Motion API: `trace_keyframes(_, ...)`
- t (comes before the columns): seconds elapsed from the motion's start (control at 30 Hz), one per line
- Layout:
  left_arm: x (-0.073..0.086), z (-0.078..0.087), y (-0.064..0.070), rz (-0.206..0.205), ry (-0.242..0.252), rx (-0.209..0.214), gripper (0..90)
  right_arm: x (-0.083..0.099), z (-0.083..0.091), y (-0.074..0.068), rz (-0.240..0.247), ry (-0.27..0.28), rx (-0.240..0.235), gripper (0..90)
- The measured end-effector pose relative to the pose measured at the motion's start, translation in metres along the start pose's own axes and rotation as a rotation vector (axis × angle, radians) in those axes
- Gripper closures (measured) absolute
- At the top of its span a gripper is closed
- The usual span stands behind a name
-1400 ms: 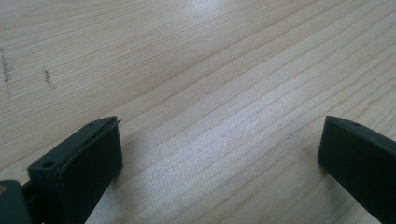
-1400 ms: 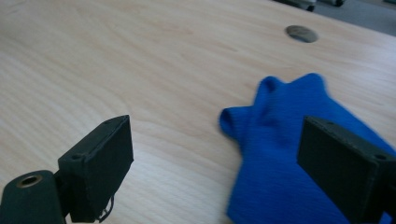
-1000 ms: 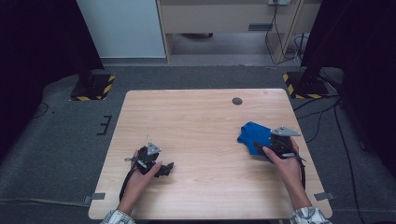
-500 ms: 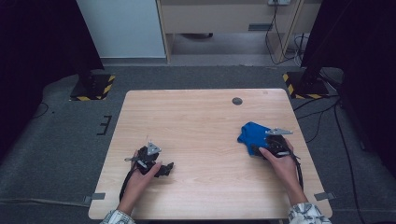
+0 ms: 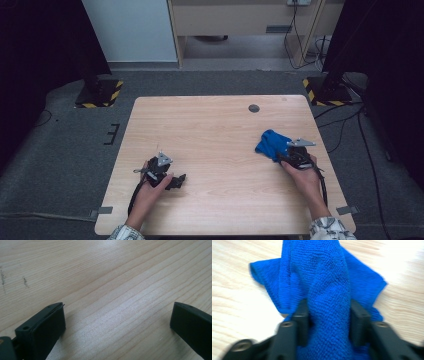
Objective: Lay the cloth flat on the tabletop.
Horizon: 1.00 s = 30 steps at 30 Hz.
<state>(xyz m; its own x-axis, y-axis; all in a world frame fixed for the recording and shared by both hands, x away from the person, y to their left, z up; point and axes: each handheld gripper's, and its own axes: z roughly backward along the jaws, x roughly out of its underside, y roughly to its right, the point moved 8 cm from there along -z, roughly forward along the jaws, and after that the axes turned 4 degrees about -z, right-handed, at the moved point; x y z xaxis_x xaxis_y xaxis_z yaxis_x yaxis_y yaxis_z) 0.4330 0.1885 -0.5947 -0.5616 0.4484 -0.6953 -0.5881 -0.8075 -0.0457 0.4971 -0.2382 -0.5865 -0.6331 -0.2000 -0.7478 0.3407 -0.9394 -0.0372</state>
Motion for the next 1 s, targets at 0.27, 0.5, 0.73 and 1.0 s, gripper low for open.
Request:
trace_keyframes(0.27, 0.000, 0.000, 0.000, 0.000, 0.000, 0.000, 0.0, -0.003, 0.003, -0.001, -0.010, 0.018, -0.016, 70.5)
trace_keyframes(0.5, 0.000, 0.000, 0.000, -0.001, 0.000, 0.000, 0.0, -0.021, 0.021, -0.021, -0.018, 0.093, -0.082, 70.9)
trace_keyframes(0.73, 0.000, 0.000, 0.000, 0.000, 0.000, 0.000, 0.0, -0.041, 0.037, -0.057, 0.014, 0.165, -0.158, 71.0)
trace_keyframes(1.0, 0.000, 0.000, 0.000, -0.001, 0.000, 0.000, 0.0, -0.054, 0.046, -0.101, 0.062, 0.196, -0.241, 71.1)
